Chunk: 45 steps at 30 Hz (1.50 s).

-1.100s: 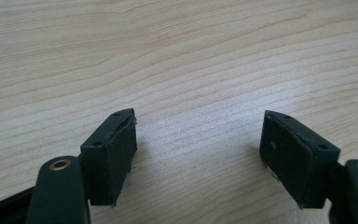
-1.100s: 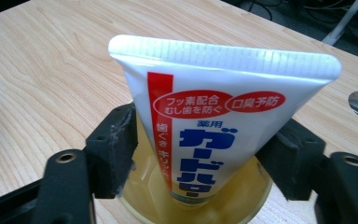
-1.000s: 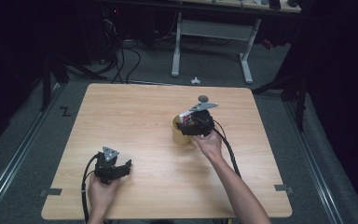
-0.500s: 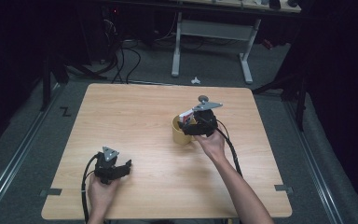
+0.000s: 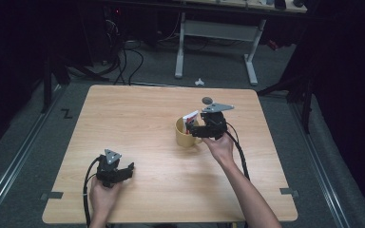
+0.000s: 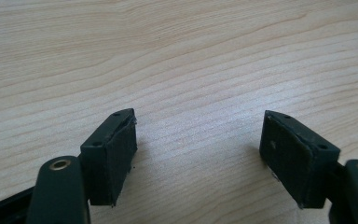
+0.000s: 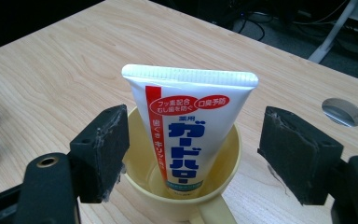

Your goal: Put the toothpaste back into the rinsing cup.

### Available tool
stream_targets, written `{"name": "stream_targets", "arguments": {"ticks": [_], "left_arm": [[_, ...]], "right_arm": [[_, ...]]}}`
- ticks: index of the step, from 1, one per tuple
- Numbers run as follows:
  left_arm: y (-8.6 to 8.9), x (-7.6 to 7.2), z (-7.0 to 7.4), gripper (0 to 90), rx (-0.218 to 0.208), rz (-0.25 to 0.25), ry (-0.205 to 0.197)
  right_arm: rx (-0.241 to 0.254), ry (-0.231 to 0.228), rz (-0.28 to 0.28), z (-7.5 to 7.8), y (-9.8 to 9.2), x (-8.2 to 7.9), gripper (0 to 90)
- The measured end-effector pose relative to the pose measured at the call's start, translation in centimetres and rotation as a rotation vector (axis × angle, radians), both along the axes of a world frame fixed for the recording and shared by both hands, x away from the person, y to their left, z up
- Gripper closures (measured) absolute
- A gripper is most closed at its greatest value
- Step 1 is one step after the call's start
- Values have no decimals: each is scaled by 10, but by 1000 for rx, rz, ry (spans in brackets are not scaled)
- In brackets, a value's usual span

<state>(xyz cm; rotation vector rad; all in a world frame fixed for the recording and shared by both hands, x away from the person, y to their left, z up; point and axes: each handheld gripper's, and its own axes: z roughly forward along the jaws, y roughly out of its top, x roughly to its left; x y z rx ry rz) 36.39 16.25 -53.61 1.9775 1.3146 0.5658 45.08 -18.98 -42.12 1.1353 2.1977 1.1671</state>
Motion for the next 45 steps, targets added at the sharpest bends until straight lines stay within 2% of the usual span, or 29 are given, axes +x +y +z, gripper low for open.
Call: {"name": "stream_targets", "arguments": {"ticks": [15,27,45], "left_arm": [[0,0,0,276,3,0,0],[0,0,0,276,2,0,0],[0,0,0,275,1,0,0]], "right_arm": [[14,-19,6,5,-10,-11,250],[30,-30,-15,11,-25,-20,265],[42,-57,-24,11,-40,-37,286]]}}
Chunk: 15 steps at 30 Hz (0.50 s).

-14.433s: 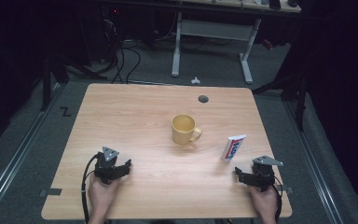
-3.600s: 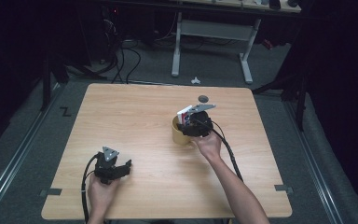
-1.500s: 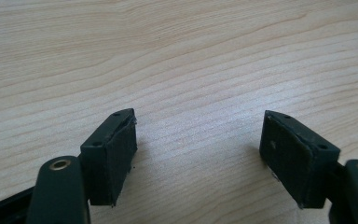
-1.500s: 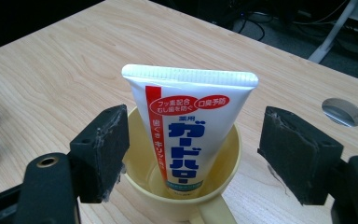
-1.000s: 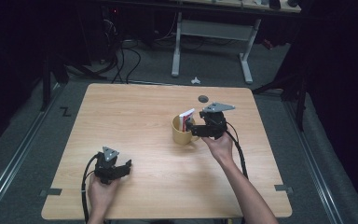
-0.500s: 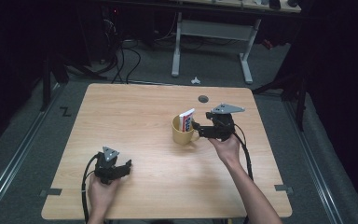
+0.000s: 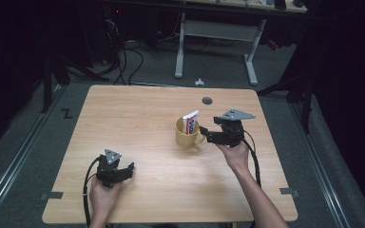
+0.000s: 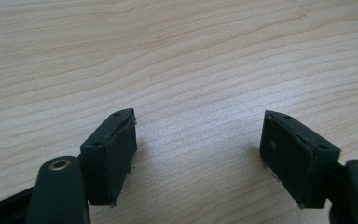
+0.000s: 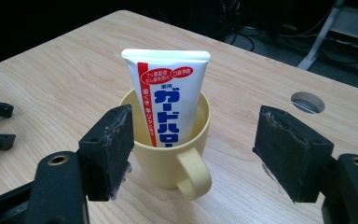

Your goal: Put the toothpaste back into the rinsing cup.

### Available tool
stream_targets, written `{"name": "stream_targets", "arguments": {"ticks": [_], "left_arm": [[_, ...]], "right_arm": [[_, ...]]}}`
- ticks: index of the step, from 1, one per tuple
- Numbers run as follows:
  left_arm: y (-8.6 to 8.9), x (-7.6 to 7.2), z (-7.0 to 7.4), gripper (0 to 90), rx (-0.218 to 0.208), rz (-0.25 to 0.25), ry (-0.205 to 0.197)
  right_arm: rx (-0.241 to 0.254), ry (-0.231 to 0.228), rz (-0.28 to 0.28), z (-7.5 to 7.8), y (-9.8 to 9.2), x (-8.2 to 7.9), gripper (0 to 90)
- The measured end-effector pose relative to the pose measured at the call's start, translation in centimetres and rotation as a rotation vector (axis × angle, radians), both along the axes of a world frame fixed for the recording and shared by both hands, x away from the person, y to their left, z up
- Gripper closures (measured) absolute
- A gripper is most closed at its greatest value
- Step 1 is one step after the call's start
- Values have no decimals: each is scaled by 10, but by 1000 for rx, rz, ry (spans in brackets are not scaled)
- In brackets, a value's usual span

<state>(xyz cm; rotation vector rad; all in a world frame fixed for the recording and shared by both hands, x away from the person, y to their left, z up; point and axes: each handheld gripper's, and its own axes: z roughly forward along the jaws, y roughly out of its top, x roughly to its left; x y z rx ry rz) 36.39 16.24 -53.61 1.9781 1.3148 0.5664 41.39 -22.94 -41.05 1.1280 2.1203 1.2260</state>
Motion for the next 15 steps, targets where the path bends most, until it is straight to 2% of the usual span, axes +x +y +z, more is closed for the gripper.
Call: {"name": "stream_targets", "arguments": {"ticks": [15], "left_arm": [[0,0,0,275,2,0,0]], "right_arm": [[15,-10,-16,-1,-14,-13,315]]}}
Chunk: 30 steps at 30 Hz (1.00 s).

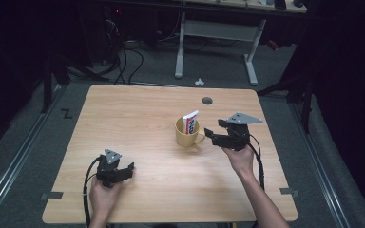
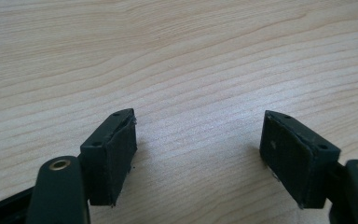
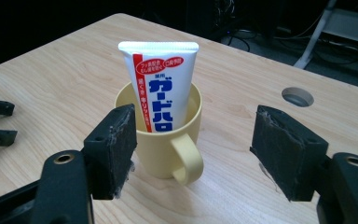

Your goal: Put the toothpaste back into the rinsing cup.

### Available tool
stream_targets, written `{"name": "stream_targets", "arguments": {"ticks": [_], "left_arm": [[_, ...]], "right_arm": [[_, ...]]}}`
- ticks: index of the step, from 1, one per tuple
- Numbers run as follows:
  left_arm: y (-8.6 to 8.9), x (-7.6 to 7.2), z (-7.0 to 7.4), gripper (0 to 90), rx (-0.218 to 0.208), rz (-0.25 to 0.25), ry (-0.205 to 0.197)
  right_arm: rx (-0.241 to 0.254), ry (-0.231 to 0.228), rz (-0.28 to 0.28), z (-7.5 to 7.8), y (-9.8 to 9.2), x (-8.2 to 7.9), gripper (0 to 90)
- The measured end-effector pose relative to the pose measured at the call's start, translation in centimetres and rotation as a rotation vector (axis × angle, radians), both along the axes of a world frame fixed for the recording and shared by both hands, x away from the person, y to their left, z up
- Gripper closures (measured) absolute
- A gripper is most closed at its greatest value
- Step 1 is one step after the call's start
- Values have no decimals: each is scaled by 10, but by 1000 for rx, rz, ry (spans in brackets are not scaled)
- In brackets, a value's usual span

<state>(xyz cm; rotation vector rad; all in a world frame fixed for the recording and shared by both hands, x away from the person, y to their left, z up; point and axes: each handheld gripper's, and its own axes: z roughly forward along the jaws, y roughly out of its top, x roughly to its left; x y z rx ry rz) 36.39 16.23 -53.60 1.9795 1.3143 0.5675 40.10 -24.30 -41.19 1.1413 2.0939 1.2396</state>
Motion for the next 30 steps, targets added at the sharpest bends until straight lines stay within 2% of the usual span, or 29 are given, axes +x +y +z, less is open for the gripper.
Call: {"name": "stream_targets", "arguments": {"ticks": [5,19,30], "left_arm": [[0,0,0,274,0,0,0],[0,0,0,274,0,0,0],[0,0,0,275,0,0,0]], "right_arm": [[1,16,-5,-3,-6,-4,326],[19,11,-23,-7,-15,-16,349],[24,-3,-17,-2,-18,-25,356]]}}
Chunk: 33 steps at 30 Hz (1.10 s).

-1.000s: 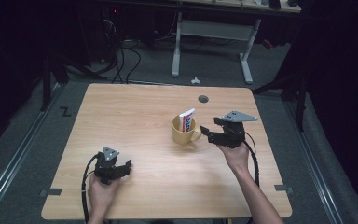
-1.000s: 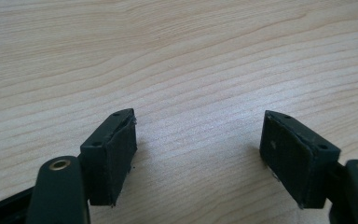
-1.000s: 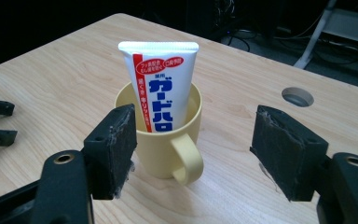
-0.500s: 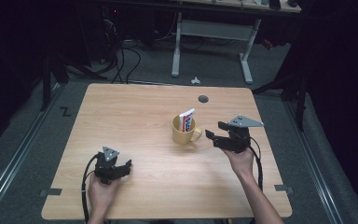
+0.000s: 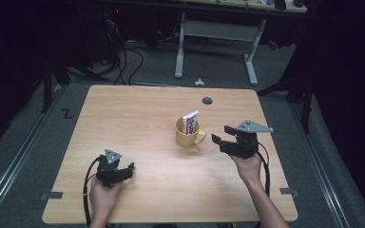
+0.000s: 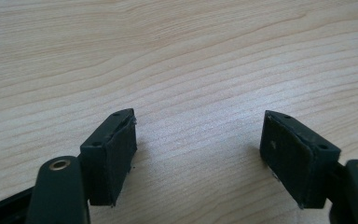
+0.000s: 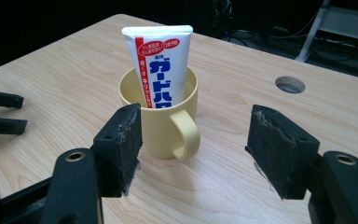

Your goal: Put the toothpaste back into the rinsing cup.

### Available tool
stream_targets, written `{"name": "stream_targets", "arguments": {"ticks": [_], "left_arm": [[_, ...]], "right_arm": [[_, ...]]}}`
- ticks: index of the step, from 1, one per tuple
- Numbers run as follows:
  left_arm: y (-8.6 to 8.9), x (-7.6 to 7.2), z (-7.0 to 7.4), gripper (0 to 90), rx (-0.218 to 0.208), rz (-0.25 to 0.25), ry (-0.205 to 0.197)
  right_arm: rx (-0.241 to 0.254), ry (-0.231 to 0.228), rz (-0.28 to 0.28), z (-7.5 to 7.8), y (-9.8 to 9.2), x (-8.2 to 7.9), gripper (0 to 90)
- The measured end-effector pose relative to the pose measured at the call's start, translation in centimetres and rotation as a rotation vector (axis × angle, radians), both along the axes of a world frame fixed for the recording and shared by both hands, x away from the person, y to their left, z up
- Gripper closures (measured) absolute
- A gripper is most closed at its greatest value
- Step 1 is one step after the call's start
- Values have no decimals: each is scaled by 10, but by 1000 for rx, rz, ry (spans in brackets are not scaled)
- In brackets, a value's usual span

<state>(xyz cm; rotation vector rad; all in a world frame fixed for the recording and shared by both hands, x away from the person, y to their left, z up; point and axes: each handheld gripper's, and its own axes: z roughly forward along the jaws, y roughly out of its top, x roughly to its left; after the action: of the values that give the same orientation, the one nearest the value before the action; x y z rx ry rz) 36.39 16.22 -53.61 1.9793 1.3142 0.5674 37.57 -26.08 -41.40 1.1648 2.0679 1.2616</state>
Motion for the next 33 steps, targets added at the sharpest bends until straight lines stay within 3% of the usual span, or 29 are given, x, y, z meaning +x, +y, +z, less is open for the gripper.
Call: {"name": "stream_targets", "arguments": {"ticks": [17,33], "left_arm": [[0,0,0,274,0,0,0],[0,0,0,274,0,0,0]], "right_arm": [[39,7,-10,-5,-11,-10,356],[38,10,-12,-9,-19,-22,356]]}}
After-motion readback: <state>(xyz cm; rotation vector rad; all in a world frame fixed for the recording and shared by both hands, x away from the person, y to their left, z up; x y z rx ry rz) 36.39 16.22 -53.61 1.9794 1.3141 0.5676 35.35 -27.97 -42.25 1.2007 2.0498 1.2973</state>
